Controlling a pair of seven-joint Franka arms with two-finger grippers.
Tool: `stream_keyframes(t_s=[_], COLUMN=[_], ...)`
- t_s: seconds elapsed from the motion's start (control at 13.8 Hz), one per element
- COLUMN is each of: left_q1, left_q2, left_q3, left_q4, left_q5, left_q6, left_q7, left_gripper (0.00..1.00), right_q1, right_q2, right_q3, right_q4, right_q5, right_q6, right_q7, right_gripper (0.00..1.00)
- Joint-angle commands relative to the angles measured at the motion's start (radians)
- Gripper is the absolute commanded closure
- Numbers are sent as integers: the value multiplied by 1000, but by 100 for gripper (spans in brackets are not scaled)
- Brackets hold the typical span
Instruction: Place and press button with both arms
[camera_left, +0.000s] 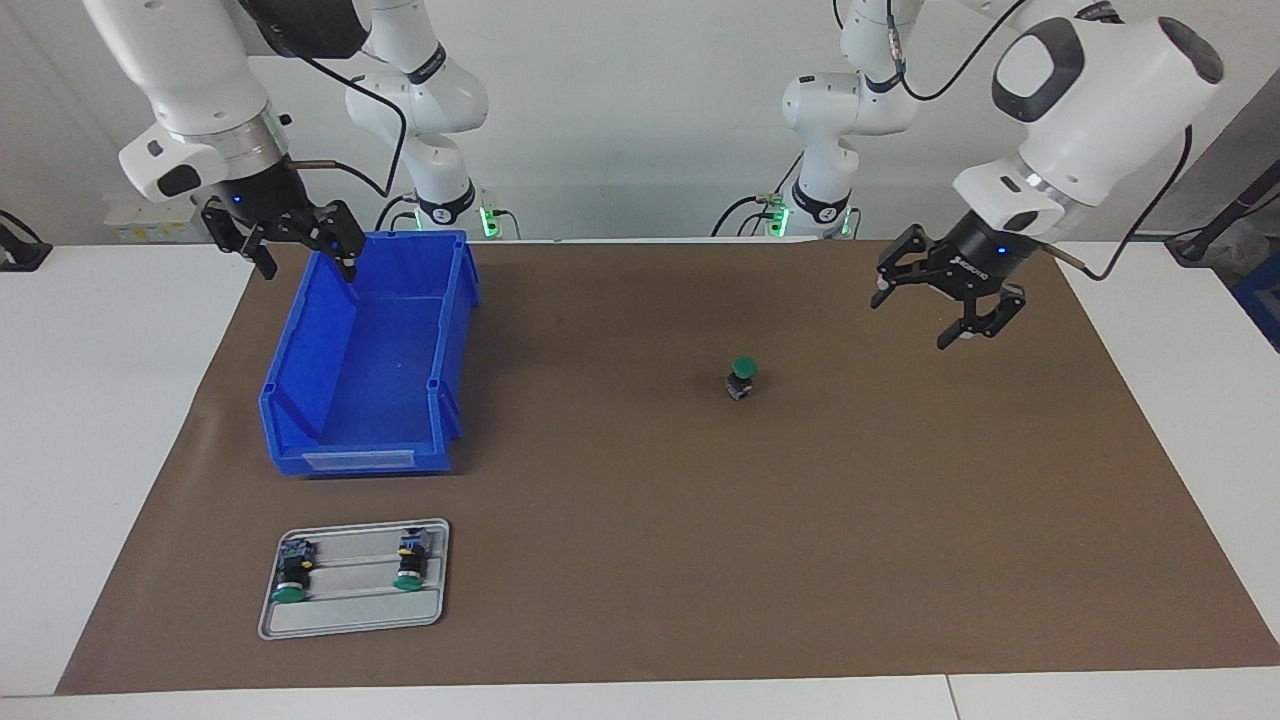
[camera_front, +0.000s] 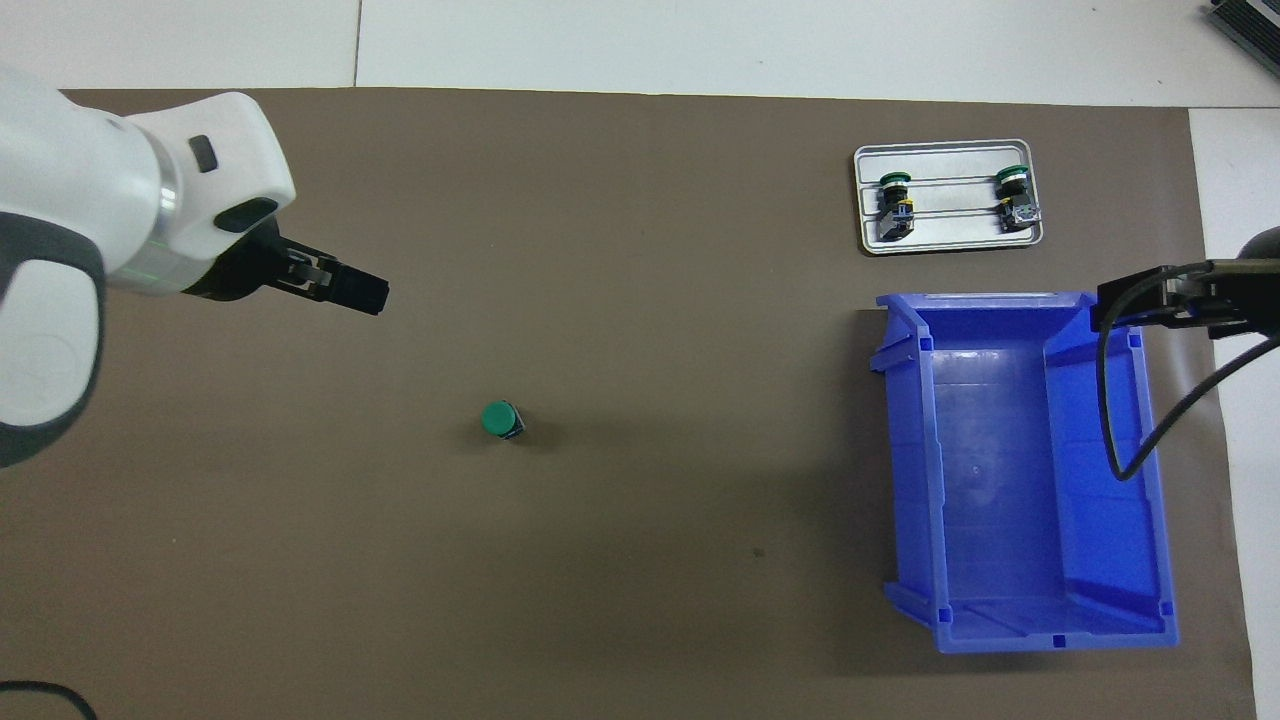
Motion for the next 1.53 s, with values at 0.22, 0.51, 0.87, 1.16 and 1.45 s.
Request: stream_keyframes(t_s=[0.22,0.51,0.87,1.16,1.45], left_q1=[-142,-191,-195,-225,-231], left_q2=[-107,-76,-61,-29,-30], left_q3=[13,11,11,11,11], left_q4=[-312,-487,-555,-602,-630], left_q5=[47,47,48,47,48], left_q6=[119,407,503,551,552], left_q7=[-318,-350,-355,-356,-356], left_gripper=[100,100,100,100,100], right_q1=[-10,-10,-10,-10,-10], right_q2=[-18,-20,-18,-18,-20], right_q3=[2,2,2,2,2], right_q4=[-20,-20,-20,-20,-20], right_q5=[19,19,19,19,19], right_q6=[-2,-2,-2,-2,-2], right_q7=[-16,-16,-16,-16,-16], right_gripper=[0,0,0,0,0])
